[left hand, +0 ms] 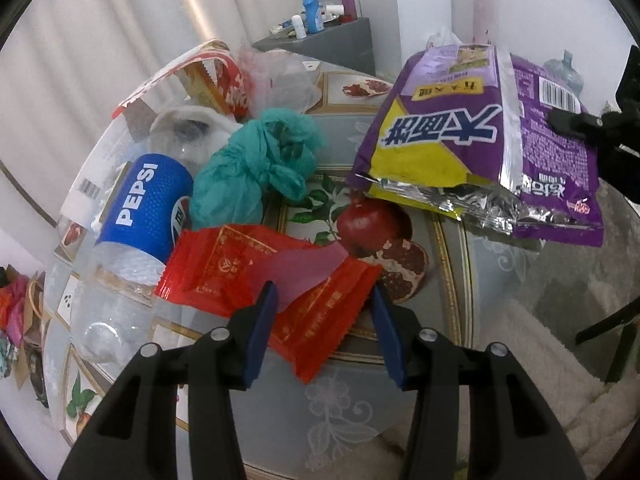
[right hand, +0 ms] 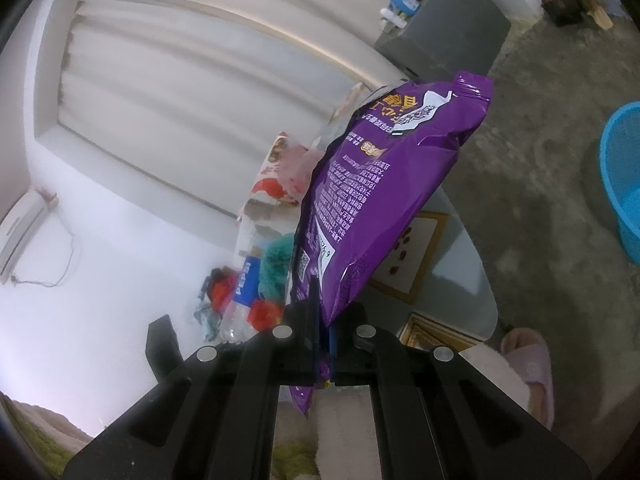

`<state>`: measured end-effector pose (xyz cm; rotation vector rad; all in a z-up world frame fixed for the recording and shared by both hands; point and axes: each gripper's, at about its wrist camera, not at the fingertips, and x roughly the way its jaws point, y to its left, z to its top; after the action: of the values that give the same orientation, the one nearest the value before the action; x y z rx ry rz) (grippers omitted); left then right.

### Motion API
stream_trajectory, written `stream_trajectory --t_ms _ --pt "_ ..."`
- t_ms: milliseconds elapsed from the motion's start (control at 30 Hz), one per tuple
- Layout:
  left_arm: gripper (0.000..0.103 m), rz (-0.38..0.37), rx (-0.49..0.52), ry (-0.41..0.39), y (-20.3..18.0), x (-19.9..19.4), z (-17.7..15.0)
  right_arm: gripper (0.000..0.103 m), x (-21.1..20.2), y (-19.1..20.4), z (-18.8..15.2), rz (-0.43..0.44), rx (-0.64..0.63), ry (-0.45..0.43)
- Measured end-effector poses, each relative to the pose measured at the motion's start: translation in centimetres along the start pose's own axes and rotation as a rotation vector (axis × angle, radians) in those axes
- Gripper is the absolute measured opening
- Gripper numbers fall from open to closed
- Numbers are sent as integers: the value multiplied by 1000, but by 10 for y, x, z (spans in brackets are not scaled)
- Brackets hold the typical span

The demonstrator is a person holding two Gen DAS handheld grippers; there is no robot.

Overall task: Collect trash
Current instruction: 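Close the left gripper on the red wrapper while the right gripper holds the purple bag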

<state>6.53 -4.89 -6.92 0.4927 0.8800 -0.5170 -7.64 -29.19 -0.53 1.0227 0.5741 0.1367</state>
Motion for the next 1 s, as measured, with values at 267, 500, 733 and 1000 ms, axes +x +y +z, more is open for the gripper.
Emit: stream_trajectory --t_ms 267,500,733,1000 --pt "28 -45 -32 -3 2 1 3 2 8 -3 2 -1 21 6" --pt "11 -51 -14 -7 -2 2 6 2 7 -5 2 2 23 3" --pt "5 -60 -32 -29 5 -7 8 2 2 -3 -1 6 11 -12" --pt "2 -58 -47 -84 3 -30 9 2 -12 8 -4 -13 -29 -38"
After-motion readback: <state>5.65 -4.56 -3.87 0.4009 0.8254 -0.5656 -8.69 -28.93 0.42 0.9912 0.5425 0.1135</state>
